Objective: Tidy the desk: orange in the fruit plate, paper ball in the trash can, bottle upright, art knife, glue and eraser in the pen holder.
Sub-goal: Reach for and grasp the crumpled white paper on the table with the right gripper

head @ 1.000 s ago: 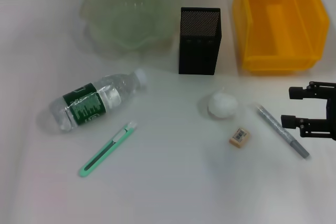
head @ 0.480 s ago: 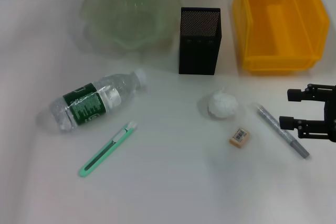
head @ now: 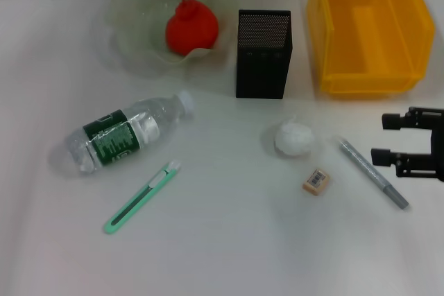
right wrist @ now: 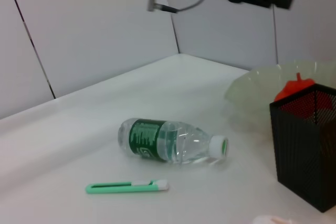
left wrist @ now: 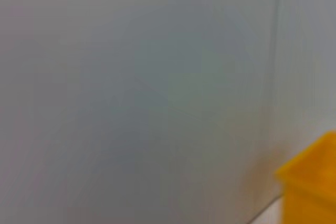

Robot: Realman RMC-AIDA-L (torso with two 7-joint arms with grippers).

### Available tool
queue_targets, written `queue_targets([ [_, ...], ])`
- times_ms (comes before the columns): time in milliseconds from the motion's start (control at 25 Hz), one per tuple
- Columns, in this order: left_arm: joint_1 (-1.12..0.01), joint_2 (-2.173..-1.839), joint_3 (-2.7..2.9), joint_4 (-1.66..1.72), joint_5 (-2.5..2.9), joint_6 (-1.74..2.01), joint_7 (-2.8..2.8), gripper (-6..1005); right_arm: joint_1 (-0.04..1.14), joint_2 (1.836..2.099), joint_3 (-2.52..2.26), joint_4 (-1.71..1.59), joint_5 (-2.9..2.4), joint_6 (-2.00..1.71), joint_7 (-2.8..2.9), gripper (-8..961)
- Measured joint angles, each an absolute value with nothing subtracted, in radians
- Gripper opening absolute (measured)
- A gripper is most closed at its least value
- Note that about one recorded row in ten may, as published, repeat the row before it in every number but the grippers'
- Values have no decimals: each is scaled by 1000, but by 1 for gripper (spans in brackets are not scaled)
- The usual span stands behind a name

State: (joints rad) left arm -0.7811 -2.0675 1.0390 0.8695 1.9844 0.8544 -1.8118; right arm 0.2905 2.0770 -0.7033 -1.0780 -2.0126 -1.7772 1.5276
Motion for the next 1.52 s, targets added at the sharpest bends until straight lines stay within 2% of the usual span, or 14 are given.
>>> queue_targets([
  [240,-580,-2060,1028,1065,1774,1204,-1671,849,328,2078,-782,-1316,-2098,-1792,1800,725],
  [280,-507,-2057,1023,1098,1737,1279,-1632,848,357,2077,-809,-1392,-2146,-1802,1893,725],
  [400,-470,-2051,1010,1097,1721,1338,-1614,843,398,2076,-834,-1462,-2212,-1815,2003,725],
  [480,-442,-2045,981,1075,1705,1408,-1581,841,474,2074,-879,-1537,-2314,-1844,2151,725],
  [640,-388,-2047,886,977,1661,1614,-1412,838,549,2071,-948,-1571,-2394,-1894,2263,726],
  [680,-372,-2046,849,927,1655,1670,-1373,837,605,2071,-1012,-1588,-2449,-1919,2345,726],
  [1080,-352,-2037,788,810,1658,1714,-1315,830,799,2081,-1396,-1456,-2702,-1807,2649,726],
  [1520,-319,-2049,770,787,1663,1722,-1284,821,865,2087,-1584,-1212,-2685,-1573,2714,726],
])
